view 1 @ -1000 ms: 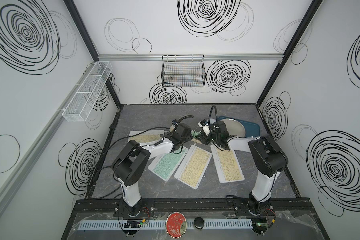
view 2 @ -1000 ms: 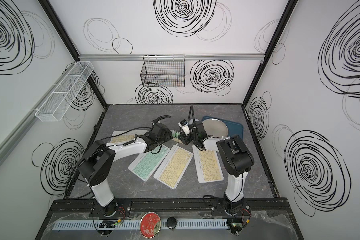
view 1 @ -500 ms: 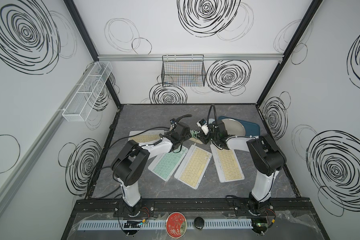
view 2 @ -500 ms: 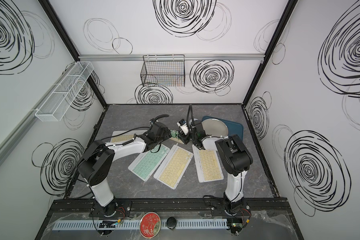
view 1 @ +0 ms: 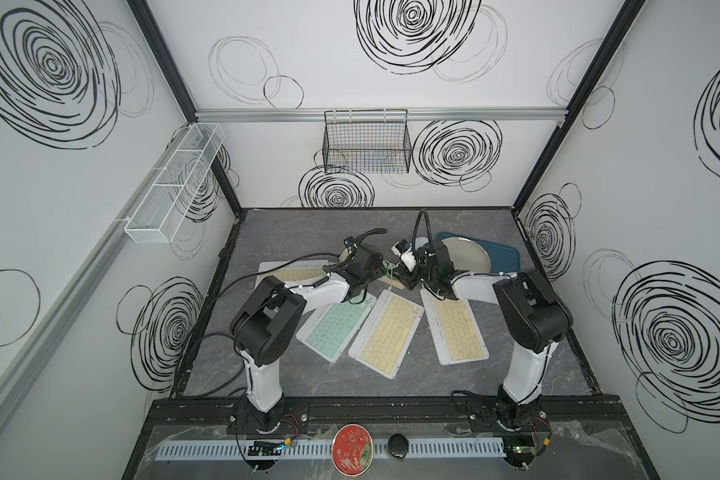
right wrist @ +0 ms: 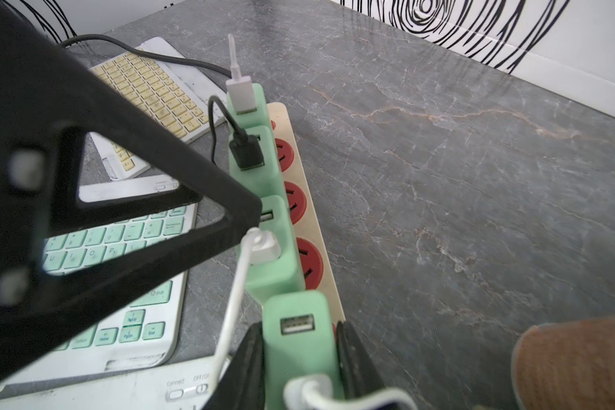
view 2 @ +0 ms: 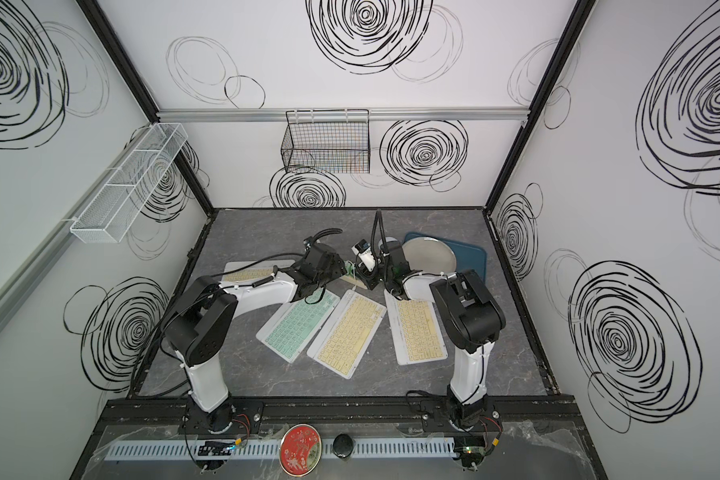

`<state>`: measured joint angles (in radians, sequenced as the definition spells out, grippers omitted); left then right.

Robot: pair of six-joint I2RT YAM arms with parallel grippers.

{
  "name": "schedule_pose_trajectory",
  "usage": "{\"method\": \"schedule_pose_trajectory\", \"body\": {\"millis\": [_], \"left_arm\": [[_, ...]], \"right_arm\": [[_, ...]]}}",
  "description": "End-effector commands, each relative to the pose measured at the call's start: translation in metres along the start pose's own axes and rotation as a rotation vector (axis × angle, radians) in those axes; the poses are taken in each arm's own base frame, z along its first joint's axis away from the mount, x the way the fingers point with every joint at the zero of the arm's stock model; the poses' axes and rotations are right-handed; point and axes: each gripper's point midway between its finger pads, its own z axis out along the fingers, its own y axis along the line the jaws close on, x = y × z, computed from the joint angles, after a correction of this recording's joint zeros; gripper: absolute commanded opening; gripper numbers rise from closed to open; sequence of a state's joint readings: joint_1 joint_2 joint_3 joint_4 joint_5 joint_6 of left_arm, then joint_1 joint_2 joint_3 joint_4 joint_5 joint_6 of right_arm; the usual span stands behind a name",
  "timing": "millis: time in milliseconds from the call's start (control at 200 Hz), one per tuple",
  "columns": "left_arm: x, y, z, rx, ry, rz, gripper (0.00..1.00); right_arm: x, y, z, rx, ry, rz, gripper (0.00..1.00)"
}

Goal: Unplug the wireless keyboard
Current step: Remove the plug from the socket.

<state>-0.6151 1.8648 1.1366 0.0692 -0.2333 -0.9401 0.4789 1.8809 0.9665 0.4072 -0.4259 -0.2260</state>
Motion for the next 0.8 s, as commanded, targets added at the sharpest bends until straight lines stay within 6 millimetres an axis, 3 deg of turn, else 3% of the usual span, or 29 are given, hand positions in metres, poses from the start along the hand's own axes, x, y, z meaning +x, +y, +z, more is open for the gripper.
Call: {"method": "schedule_pose_trajectory", "body": {"millis": [0,315,600,796], "left_arm": [[-0.004,-0.004,0.005,-0.001,-0.027,-0.015,0.74],[0.013,0.012,0.014,-0.04,-0.011,-0.033,0.74],[0.025,0.024,0.017,-0.047,0.007,-0.056,0.74],[0.029,0.029,0.019,-0.048,0.012,-0.062,0.74]], "right_arm": [[-0.012,0.007,-0.006,0.001,-0.022,-0.02,0.14],[-0.033,0.008,-0.017,0.073,-0.088,-0.051,0.03],[-0.046,-0.013,-0.041,0.284,-0.151,-0.06,0.0],[-0.052,0.005,-0.053,0.223,-0.245,-0.069,0.0]]}}
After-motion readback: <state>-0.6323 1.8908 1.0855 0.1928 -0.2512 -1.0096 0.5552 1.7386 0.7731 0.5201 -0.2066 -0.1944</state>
